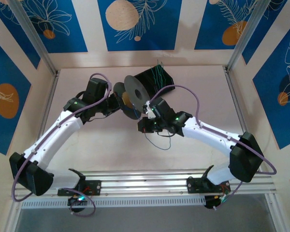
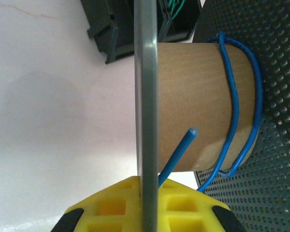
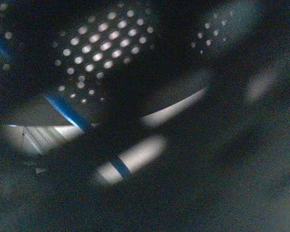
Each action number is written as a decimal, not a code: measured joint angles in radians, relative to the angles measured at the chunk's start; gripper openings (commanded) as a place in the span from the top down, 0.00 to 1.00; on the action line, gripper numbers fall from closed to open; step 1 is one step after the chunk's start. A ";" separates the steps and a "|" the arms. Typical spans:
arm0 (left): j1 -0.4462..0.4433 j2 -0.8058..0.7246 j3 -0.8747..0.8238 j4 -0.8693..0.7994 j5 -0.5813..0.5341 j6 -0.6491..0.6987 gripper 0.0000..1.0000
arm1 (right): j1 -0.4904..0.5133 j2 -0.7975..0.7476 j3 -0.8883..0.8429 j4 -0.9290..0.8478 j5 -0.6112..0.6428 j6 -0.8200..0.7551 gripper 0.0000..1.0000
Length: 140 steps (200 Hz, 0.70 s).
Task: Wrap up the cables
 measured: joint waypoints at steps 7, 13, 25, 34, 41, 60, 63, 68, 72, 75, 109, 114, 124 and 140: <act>0.000 -0.005 -0.008 0.005 0.015 -0.004 1.00 | -0.011 -0.005 -0.010 0.000 0.000 0.000 1.00; 0.000 -0.010 -0.013 0.006 0.026 -0.007 1.00 | -0.018 -0.013 -0.018 -0.001 0.000 0.000 1.00; 0.000 -0.022 -0.022 0.008 0.044 -0.011 1.00 | -0.031 -0.032 -0.030 -0.004 -0.001 0.000 1.00; 0.000 -0.032 -0.027 0.010 0.055 -0.014 1.00 | -0.040 -0.045 -0.033 -0.007 -0.003 0.000 1.00; 0.000 -0.041 -0.027 0.014 0.062 -0.015 1.00 | -0.044 -0.053 -0.034 -0.009 -0.006 0.000 1.00; 0.000 -0.058 -0.028 0.027 0.079 -0.015 1.00 | -0.051 -0.066 -0.034 -0.003 -0.017 -0.001 1.00; 0.000 -0.061 -0.029 0.029 0.083 -0.015 1.00 | -0.051 -0.067 -0.033 -0.003 -0.019 -0.001 1.00; 0.000 -0.064 -0.029 0.031 0.087 -0.015 1.00 | -0.052 -0.068 -0.033 -0.002 -0.019 -0.002 1.00; 0.000 -0.065 -0.030 0.032 0.091 -0.014 1.00 | -0.053 -0.069 -0.033 -0.002 -0.020 -0.004 1.00; 0.000 -0.066 -0.030 0.032 0.093 -0.014 1.00 | -0.053 -0.069 -0.033 -0.003 -0.020 -0.004 1.00; 0.001 -0.067 -0.037 0.034 0.110 -0.010 1.00 | -0.071 -0.071 -0.033 -0.021 -0.028 -0.012 1.00; 0.001 -0.067 -0.037 0.034 0.110 -0.006 1.00 | -0.076 -0.074 -0.033 -0.023 -0.031 -0.014 1.00; 0.001 -0.067 -0.037 0.034 0.111 0.006 1.00 | -0.089 -0.085 -0.033 -0.031 -0.035 -0.015 1.00; 0.002 -0.067 -0.037 0.043 0.130 0.013 1.00 | -0.113 -0.109 -0.033 -0.048 -0.050 -0.016 1.00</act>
